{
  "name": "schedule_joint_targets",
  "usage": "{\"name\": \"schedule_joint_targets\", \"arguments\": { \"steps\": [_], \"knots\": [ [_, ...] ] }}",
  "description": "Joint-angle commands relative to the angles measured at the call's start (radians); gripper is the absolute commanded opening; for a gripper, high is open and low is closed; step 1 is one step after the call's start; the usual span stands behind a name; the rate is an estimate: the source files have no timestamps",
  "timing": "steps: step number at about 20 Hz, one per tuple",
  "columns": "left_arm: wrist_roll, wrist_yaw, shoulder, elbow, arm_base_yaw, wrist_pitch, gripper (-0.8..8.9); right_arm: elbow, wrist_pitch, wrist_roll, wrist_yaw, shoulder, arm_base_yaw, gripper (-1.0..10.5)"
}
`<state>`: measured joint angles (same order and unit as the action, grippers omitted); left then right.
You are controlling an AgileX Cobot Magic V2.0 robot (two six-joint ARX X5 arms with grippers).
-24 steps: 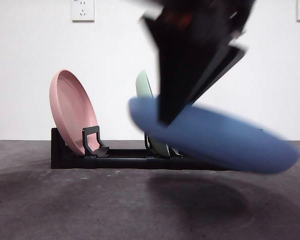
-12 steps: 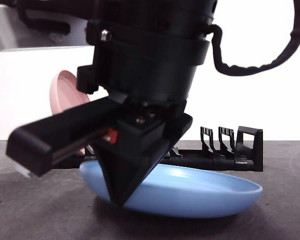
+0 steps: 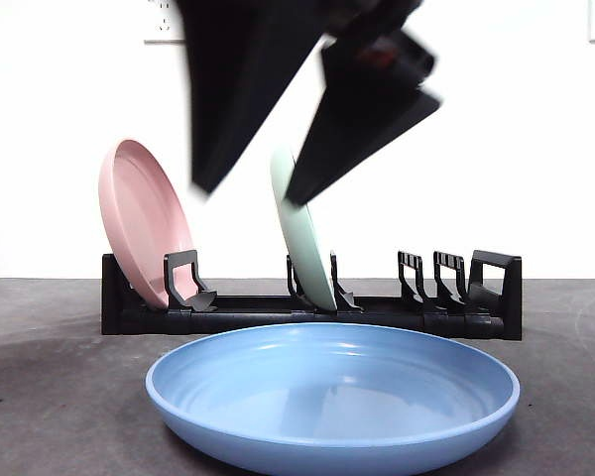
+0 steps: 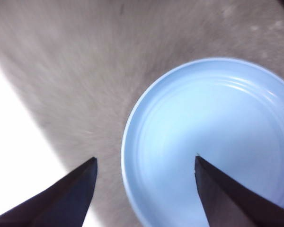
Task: Place the plate
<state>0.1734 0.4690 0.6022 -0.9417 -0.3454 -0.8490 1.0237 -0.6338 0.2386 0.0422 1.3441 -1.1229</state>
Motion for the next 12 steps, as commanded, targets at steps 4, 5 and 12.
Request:
{"name": "schedule_joint_targets", "arguments": {
  "steps": [4, 5, 12],
  "knots": [
    [-0.016, -0.002, 0.07, -0.019, -0.005, 0.006, 5.3, 0.014, -0.056, -0.03, -0.352, -0.193, 0.329, 3.3],
    [-0.016, -0.002, 0.089, -0.019, -0.005, 0.004, 5.3, 0.014, -0.089, -0.055, -0.404, -0.227, 0.407, 3.3],
    [-0.006, -0.144, 0.315, -0.059, -0.006, -0.009, 5.3, 0.002, -0.286, -0.208, -0.63, -0.424, 0.815, 3.3]
  ]
}}
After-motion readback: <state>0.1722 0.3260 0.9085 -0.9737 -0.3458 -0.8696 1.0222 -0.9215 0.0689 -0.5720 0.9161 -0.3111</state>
